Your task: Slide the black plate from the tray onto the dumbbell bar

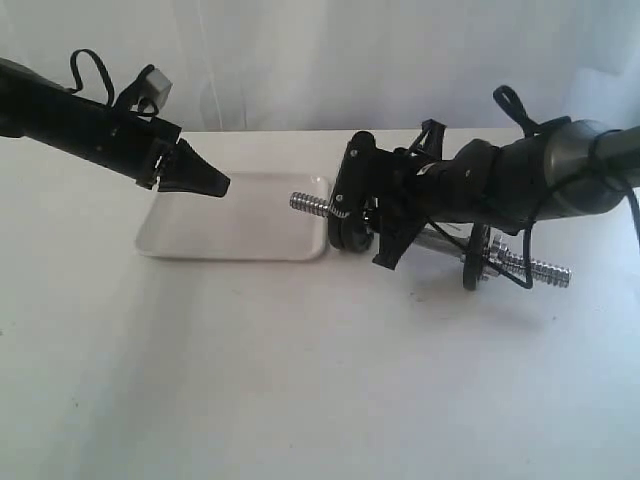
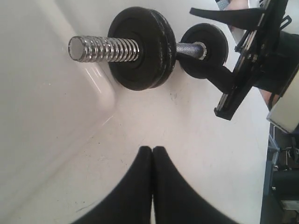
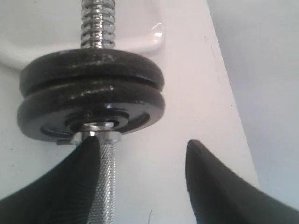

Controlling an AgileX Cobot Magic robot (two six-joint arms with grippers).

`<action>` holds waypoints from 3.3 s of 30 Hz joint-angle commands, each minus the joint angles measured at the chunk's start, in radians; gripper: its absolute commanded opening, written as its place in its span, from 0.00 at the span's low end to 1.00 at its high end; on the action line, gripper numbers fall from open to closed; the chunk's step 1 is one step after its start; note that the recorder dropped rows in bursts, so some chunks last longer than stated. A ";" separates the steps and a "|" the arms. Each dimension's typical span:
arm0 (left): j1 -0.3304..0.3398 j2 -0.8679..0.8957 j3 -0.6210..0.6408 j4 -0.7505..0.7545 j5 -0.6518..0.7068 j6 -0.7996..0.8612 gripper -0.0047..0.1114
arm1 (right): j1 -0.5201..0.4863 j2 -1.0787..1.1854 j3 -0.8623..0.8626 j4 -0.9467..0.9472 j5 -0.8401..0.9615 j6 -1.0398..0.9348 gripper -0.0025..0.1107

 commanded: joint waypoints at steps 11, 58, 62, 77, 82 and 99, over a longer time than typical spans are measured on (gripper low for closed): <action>0.000 -0.020 -0.001 0.063 0.025 -0.115 0.04 | 0.000 0.004 0.001 0.010 0.026 -0.004 0.48; 0.022 -0.257 0.001 0.929 0.096 -0.752 0.04 | -0.422 -0.236 -0.277 -0.667 1.159 1.440 0.02; 0.024 -0.279 0.006 0.974 0.096 -0.771 0.04 | -0.422 -0.236 -0.277 -0.664 1.190 1.402 0.02; 0.132 -0.558 0.277 1.025 0.096 -0.717 0.04 | -0.422 -0.409 -0.172 -0.583 1.207 1.406 0.02; 0.150 -0.693 0.380 1.027 0.096 -0.705 0.04 | -0.420 -0.545 -0.105 -0.568 1.231 1.382 0.02; 0.150 -1.585 0.731 1.000 0.054 -0.732 0.04 | -0.420 -1.463 0.129 -0.528 1.236 1.355 0.02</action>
